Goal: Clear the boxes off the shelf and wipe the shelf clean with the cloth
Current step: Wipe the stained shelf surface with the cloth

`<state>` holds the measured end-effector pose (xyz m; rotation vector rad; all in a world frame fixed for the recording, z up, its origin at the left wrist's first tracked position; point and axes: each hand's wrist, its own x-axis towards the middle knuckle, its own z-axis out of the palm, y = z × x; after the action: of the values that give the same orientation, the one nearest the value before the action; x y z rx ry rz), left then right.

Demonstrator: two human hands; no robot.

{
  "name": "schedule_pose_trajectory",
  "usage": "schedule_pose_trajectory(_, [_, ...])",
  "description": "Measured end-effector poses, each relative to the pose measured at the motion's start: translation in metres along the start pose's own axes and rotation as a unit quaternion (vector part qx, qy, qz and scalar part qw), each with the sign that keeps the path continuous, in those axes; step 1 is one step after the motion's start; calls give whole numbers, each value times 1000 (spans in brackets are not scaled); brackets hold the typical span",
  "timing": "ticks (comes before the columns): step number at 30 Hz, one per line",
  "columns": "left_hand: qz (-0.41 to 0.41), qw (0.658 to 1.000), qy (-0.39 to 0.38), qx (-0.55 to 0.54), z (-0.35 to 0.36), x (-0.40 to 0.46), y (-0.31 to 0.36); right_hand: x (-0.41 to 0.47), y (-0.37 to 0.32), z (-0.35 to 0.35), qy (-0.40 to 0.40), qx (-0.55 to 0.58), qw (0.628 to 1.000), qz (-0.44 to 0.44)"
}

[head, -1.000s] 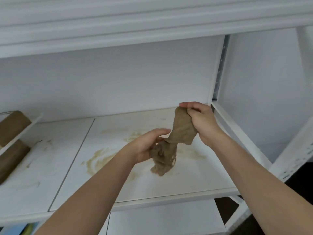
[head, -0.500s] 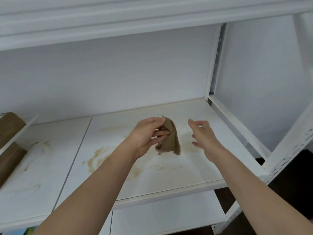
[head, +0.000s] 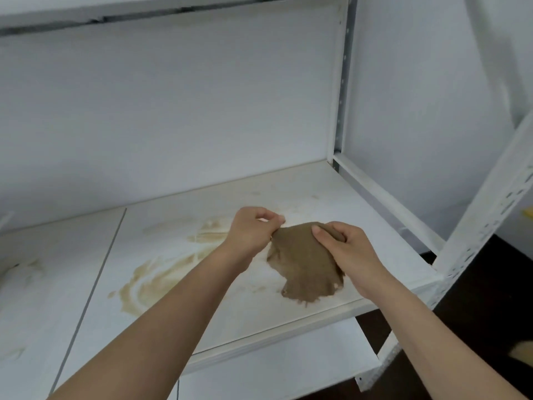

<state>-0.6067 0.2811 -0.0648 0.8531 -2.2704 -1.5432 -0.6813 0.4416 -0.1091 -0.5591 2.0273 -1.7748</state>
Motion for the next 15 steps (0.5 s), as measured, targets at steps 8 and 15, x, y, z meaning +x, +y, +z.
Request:
schedule_pose_trajectory(8, [-82,989,-122,-36,57,31,-1,37,10,-57,152,-206,966,-22])
schedule_pose_trajectory(15, [16,987,-66,145,84,46,-51,34,76,-49,98,-500,861,15])
